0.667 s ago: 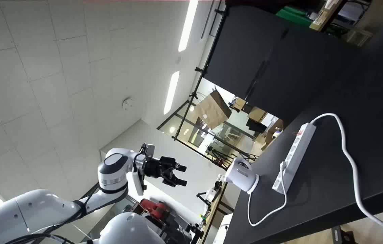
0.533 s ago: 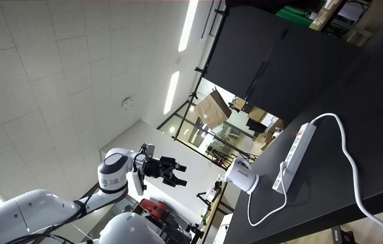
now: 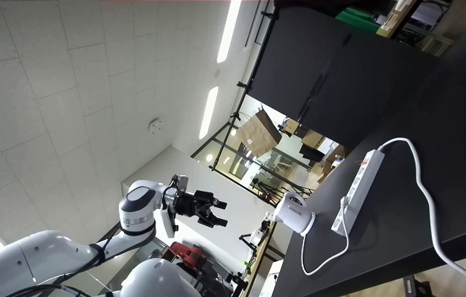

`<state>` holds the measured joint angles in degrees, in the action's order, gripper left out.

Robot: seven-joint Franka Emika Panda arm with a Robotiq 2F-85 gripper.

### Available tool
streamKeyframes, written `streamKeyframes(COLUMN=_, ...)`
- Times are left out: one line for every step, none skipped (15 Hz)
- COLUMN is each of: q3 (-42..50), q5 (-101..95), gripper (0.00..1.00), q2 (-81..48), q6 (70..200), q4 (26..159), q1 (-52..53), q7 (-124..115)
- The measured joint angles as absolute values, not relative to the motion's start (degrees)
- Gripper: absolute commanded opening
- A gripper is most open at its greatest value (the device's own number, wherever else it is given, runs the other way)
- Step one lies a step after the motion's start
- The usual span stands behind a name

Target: Turn off the switch on the adapter

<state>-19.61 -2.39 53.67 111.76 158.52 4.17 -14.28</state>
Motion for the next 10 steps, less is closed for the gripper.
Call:
streamKeyframes(q3=-19.6, q5=-2.4, gripper=1.00, q2=53.6, q6=111.8, q4=158.5, q1=4.2, q7=-14.3)
streamKeyframes(q3=-19.5, q5=-2.9, gripper=1.00, q2=53.5, q6=112.0, q4=158.5, q1=4.1, q7=-14.3)
streamKeyframes(q3=-19.2, q5=-3.8, gripper=1.00, q2=53.0, q6=113.2, q4=158.6, q1=3.7, q7=-14.3)
streamKeyframes(q3=-18.6, q5=-5.0, gripper=1.00, q2=52.1, q6=115.4, q4=158.6, q1=2.9, q7=-14.3)
streamKeyframes(q3=-17.6, q5=-6.5, gripper=1.00, q2=50.7, q6=118.5, q4=158.7, q1=1.8, q7=-13.9)
streamKeyframes(q3=-16.5, q5=-8.3, gripper=1.00, q2=48.8, q6=122.5, q4=158.7, q1=0.3, q7=-13.3)
streamKeyframes(q3=-15.2, q5=-9.9, gripper=1.00, q2=46.4, q6=126.9, q4=158.7, q1=-1.3, q7=-12.6)
streamKeyframes(q3=-13.9, q5=-11.7, gripper=1.00, q2=43.4, q6=131.4, q4=158.5, q1=-3.1, q7=-11.9)
streamKeyframes(q3=-12.9, q5=-13.3, gripper=1.00, q2=40.3, q6=135.5, q4=158.1, q1=-5.0, q7=-11.4)
streamKeyframes(q3=-12.0, q5=-14.6, gripper=1.00, q2=36.8, q6=139.0, q4=157.1, q1=-6.9, q7=-11.2)
